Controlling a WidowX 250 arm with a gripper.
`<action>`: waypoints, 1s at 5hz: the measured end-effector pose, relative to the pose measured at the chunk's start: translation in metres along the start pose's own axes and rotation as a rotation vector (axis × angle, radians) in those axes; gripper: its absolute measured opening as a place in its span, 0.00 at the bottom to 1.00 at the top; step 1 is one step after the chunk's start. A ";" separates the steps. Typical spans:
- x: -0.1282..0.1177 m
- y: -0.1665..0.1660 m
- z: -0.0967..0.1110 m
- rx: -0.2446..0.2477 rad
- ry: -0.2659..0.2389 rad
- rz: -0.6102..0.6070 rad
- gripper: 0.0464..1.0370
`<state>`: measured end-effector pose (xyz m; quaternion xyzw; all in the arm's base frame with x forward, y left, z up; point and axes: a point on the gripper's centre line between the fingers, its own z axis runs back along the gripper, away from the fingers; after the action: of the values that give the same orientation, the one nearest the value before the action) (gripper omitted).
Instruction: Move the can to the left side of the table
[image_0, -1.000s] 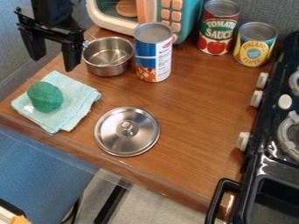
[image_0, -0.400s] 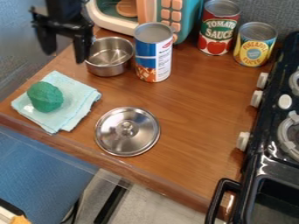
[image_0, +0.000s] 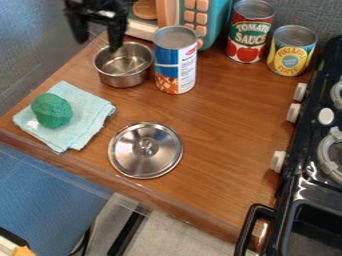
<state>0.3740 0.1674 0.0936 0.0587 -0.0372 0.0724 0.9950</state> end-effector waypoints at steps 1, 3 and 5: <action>0.017 -0.007 0.001 0.012 -0.021 -0.003 0.96; 0.035 -0.018 -0.009 0.042 -0.027 -0.014 0.96; 0.035 -0.039 -0.015 0.008 -0.028 -0.013 0.96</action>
<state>0.4153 0.1355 0.0773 0.0642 -0.0505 0.0652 0.9945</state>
